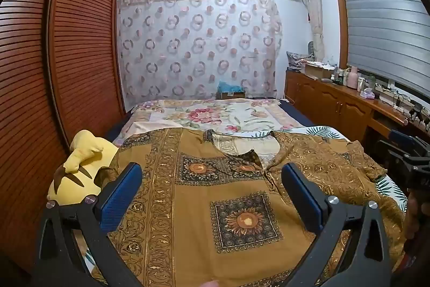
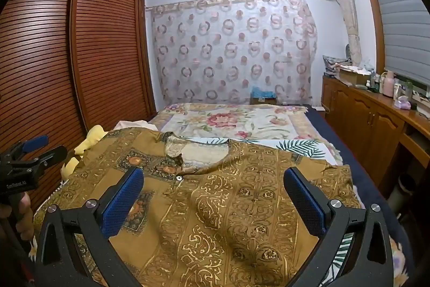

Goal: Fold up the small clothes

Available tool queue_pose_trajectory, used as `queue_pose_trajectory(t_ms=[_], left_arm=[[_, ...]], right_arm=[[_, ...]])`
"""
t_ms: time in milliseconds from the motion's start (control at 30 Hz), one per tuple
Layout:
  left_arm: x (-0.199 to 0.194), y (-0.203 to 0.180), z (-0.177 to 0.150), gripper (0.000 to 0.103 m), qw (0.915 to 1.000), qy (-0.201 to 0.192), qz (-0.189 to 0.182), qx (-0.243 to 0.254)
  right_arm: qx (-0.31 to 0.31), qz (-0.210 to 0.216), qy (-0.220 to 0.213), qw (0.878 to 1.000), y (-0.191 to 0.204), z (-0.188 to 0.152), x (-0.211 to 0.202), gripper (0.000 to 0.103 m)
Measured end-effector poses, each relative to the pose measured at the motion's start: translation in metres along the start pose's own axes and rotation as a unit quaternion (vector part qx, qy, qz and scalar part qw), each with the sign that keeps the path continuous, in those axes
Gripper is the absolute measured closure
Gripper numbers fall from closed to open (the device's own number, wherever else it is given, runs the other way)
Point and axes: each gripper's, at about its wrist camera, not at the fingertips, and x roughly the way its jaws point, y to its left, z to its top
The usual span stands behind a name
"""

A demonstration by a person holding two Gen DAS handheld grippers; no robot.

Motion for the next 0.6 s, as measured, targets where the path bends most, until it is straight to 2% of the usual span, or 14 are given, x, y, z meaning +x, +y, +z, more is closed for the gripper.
queue_pose_trajectory(t_ms=[600], left_arm=[[-0.001, 0.0008, 0.0001, 0.0, 1.0, -0.003, 0.003, 0.0]], right_arm=[[0.004, -0.001, -0.006, 1.0, 0.001, 0.0011, -0.0028, 0.0]])
